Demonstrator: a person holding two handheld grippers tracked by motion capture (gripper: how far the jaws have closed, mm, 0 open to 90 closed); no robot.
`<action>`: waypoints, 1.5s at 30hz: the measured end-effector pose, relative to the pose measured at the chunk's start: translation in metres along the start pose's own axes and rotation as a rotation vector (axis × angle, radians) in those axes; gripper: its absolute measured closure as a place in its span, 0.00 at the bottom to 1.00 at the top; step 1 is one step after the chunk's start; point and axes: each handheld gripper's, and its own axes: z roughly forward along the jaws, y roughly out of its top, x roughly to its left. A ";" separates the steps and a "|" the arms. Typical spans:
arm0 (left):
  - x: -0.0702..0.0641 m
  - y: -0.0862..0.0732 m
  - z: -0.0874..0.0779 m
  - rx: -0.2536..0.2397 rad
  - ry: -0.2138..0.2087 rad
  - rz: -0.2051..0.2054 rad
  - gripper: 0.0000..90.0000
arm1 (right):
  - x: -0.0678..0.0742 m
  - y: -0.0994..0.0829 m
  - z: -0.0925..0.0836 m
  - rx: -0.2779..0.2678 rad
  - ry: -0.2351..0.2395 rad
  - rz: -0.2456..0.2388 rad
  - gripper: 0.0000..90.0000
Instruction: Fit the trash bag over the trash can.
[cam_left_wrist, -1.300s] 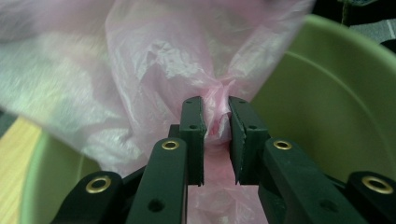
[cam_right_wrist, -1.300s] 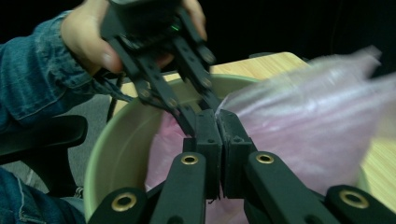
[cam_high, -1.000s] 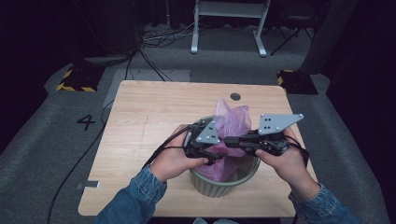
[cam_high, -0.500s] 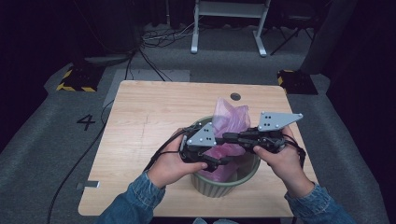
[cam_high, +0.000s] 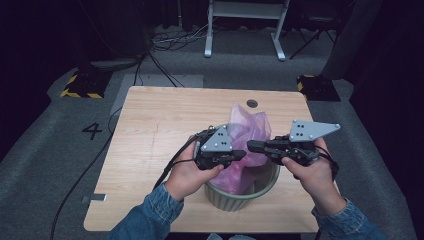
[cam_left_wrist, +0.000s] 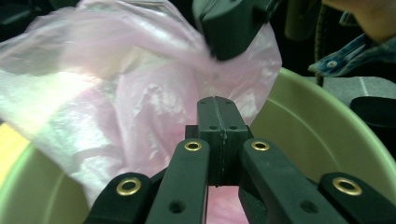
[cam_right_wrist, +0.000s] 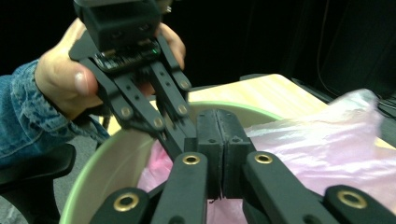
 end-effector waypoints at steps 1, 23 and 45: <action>0.001 0.000 -0.001 -0.008 -0.001 -0.003 1.00 | -0.001 -0.001 -0.003 0.003 -0.010 0.000 0.97; -0.009 0.012 0.016 -0.050 -0.015 0.076 1.00 | 0.010 0.009 0.008 -0.062 0.050 -0.011 1.00; -0.001 0.005 0.011 -0.005 0.014 0.080 1.00 | -0.010 0.012 -0.017 0.072 0.019 -0.042 0.62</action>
